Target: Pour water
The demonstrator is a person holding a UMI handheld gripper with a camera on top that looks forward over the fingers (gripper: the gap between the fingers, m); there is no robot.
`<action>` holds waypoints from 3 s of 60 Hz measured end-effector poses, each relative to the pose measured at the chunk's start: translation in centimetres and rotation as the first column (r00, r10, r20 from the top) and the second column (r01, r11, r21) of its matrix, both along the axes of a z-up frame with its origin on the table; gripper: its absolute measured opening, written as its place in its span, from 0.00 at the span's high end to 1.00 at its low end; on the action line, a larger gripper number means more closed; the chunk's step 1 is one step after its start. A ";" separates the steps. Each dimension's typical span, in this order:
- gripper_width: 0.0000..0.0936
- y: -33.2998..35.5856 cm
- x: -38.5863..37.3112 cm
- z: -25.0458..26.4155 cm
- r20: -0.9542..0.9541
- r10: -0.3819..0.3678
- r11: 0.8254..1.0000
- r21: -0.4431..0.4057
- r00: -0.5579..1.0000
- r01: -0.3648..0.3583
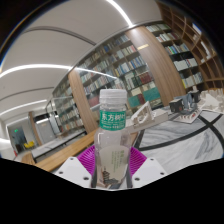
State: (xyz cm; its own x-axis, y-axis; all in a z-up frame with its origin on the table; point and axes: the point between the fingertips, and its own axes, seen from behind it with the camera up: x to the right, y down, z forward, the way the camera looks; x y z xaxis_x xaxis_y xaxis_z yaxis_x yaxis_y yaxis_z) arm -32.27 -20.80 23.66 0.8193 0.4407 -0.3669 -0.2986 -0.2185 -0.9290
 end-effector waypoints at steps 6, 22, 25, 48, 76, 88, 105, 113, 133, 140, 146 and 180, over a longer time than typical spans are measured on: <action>0.58 0.9 5.5 6.2 -0.215 0.054 0.999 0.009 0.975 -0.054; 0.58 4.0 25.0 18.6 -0.772 0.183 0.974 0.057 0.609 -0.220; 0.58 5.8 29.4 18.4 -0.842 0.169 0.971 0.053 0.512 -0.233; 0.58 15.4 54.5 3.4 -0.971 -0.100 0.961 -0.038 -0.217 -0.275; 0.58 15.8 57.7 5.3 -0.969 -0.108 0.980 -0.141 0.222 -0.139; 0.58 15.0 66.5 12.9 -0.585 -0.226 0.945 0.062 0.779 0.321; 0.58 14.3 82.5 6.3 0.114 -0.636 0.762 0.250 0.764 0.597; 0.58 15.0 84.9 -2.6 0.274 -0.608 0.792 0.136 0.745 0.595; 0.57 16.4 83.7 -16.5 0.405 -0.466 0.854 -0.025 0.786 0.519; 0.50 16.4 83.5 -16.8 0.445 -0.459 0.857 -0.005 0.769 0.514; 0.36 15.8 83.7 -17.2 0.448 -0.445 0.851 -0.059 0.775 0.522; 0.08 -10.6 77.2 -6.9 0.520 -0.467 0.777 -0.145 0.715 0.613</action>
State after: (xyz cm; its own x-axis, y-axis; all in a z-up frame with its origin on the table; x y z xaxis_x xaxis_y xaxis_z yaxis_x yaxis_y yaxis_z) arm 44.96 -31.38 16.76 0.9793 -0.1953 0.0537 -0.0346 -0.4226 -0.9057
